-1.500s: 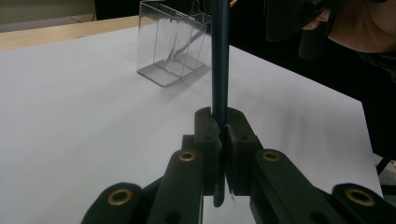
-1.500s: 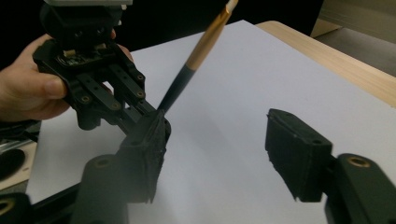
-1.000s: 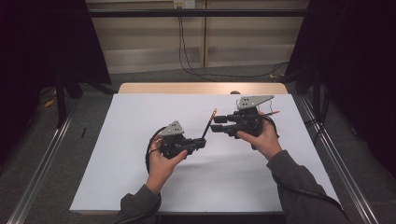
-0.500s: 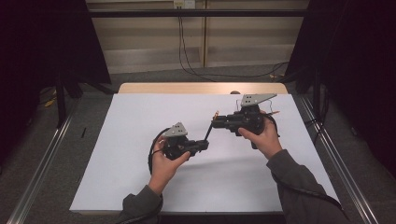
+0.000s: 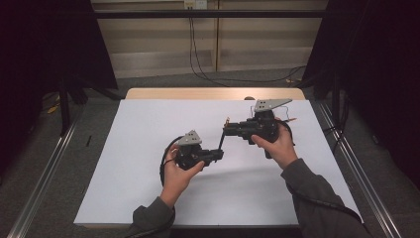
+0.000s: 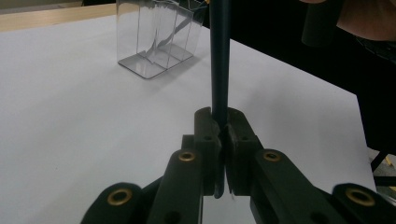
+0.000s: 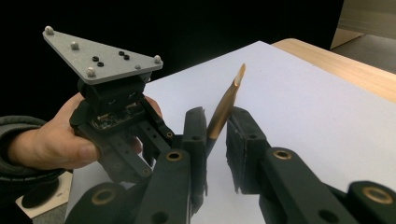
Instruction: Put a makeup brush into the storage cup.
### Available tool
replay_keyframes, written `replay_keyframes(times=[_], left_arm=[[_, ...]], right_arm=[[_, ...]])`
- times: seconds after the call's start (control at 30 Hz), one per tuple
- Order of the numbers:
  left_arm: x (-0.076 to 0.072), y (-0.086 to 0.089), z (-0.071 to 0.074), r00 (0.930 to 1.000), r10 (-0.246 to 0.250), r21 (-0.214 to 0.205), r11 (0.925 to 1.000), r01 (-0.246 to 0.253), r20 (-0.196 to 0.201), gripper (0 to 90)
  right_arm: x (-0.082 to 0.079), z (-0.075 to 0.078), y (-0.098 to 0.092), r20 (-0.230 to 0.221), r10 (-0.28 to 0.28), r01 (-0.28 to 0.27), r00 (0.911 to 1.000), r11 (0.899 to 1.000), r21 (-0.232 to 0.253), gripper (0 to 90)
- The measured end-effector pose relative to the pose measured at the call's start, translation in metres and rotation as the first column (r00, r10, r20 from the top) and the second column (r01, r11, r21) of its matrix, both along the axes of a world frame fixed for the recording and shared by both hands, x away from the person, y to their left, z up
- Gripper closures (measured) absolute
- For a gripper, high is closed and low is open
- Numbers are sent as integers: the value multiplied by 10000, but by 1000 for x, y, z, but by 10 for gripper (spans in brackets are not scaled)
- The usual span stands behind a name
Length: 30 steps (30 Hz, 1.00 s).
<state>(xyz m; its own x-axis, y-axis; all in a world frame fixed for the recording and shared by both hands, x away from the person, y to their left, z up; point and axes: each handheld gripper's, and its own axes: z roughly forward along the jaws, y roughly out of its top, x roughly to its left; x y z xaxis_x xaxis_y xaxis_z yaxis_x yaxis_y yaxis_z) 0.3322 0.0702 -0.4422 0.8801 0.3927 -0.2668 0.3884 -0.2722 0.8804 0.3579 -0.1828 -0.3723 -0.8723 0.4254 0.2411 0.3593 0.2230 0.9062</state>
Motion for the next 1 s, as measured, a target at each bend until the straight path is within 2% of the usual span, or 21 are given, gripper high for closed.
replay_keyframes(times=[0.63,0.77,1.0], left_arm=[[2,-8,-6,9994,49,-425,9991,-63,-331,842],[1,-9,-6,9996,47,-375,9993,-58,-283,836],[0,-12,-6,9989,101,-343,9993,-117,-465,847]], right_arm=[[0,2,5,-394,183,-175,9991,9996,220,836],[1,2,5,-480,174,-159,9987,9994,318,841],[1,-1,7,-492,126,-104,9987,9989,448,841]])
